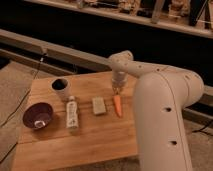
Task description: Drag the pepper across the table
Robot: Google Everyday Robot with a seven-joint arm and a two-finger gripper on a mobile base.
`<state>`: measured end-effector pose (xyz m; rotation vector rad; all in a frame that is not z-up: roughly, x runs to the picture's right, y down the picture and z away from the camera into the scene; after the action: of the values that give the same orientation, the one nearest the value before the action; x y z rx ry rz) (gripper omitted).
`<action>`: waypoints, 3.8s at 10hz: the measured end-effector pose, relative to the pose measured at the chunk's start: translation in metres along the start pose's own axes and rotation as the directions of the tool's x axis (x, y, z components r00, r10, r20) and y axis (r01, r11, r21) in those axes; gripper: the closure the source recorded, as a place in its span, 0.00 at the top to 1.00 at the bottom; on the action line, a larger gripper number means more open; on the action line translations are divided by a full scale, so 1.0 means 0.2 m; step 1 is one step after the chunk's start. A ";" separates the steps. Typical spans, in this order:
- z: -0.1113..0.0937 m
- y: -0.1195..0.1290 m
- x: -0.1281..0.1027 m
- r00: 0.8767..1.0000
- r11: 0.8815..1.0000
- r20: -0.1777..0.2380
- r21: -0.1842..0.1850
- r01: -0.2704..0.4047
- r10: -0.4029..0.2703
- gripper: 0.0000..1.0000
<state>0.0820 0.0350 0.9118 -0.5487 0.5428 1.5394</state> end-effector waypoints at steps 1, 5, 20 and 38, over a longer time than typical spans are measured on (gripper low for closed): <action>0.00 -0.01 0.00 1.000 1.000 -0.003 0.003 -0.001 0.001 0.00; -0.03 -0.07 0.02 1.000 0.999 -0.001 0.031 -0.019 0.020 0.00; -0.19 -0.47 0.16 0.980 0.957 0.003 0.218 -0.194 0.198 0.00; -0.05 -0.80 0.42 0.927 0.866 -0.040 0.374 -0.333 0.374 0.00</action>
<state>0.2393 0.0991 0.8488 -0.2557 1.0371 1.7053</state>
